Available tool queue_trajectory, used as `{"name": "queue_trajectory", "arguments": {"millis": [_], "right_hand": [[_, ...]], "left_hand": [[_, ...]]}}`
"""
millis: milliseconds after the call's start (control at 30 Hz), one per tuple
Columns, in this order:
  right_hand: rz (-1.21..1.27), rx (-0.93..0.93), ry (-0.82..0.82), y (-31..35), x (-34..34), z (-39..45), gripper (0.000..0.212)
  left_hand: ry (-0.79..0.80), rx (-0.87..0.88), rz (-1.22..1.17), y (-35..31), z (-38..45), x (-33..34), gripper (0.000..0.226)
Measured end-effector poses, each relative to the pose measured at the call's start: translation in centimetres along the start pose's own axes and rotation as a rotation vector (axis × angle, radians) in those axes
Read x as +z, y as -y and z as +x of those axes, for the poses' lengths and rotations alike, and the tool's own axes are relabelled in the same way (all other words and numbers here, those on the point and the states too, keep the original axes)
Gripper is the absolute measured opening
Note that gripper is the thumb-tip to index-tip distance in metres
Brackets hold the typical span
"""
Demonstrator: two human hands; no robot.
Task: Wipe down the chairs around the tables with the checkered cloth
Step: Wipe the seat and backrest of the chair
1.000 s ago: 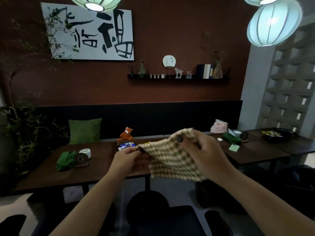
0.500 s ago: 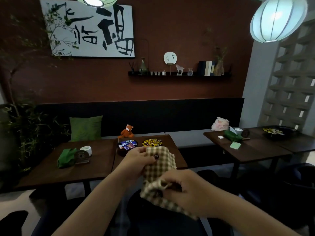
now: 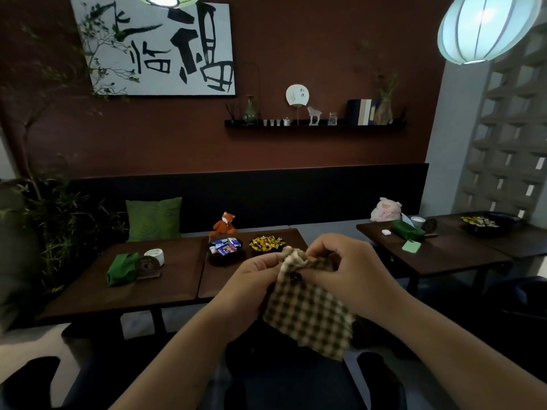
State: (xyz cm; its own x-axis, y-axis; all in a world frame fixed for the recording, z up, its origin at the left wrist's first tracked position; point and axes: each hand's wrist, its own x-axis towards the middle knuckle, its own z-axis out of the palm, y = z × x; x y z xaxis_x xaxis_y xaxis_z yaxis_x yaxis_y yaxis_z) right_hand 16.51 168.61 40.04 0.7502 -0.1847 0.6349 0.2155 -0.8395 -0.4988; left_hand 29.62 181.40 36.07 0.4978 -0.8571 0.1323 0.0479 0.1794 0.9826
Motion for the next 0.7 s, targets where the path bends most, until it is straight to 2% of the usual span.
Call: {"name": "queue_trajectory", "arguments": {"millis": [133,200,300,367,400,467,500,533,600,633,700], "right_hand": [[-0.032,0.065,-0.092,-0.4,-0.1,0.2,0.02],[-0.039,0.079,-0.109,-0.5,-0.2,0.3,0.022],[-0.019,0.139,-0.036,-1.3,-1.3,0.5,0.022],[0.023,0.251,0.045,-2.3,-2.4,0.7,0.022],[0.056,0.306,0.027,-2.9,-2.9,0.7,0.022],[0.181,0.434,-0.136,-4.0,-3.2,0.3,0.026],[0.283,0.52,-0.195,-4.3,-3.0,-0.1,0.034],[0.397,0.614,-0.187,-4.2,-2.4,-0.5,0.049],[0.587,0.778,-0.027,-3.7,-0.2,-1.4,0.08],[0.68,0.841,0.05,-3.4,1.0,-1.9,0.085],[0.89,0.944,0.109,-3.0,3.5,-2.7,0.079]], "left_hand": [[0.012,-0.003,-0.024,-0.2,-0.4,0.5,0.037],[0.035,0.049,0.059,-0.3,-0.8,0.8,0.037],[-0.074,0.143,0.209,-0.2,-1.2,1.2,0.02],[-0.165,0.137,0.199,0.1,-1.1,1.4,0.025],[-0.203,0.12,0.173,0.2,-1.1,1.4,0.028],[-0.263,0.104,0.129,0.4,-1.1,1.3,0.03],[-0.284,0.102,0.116,0.6,-1.1,1.3,0.031],[-0.305,0.103,0.106,0.8,-1.1,1.2,0.03],[-0.348,0.11,0.085,1.4,-1.0,1.3,0.028],[-0.371,0.117,0.084,1.8,-0.9,1.4,0.027],[-0.419,0.156,0.128,2.7,-0.8,1.4,0.025]]}}
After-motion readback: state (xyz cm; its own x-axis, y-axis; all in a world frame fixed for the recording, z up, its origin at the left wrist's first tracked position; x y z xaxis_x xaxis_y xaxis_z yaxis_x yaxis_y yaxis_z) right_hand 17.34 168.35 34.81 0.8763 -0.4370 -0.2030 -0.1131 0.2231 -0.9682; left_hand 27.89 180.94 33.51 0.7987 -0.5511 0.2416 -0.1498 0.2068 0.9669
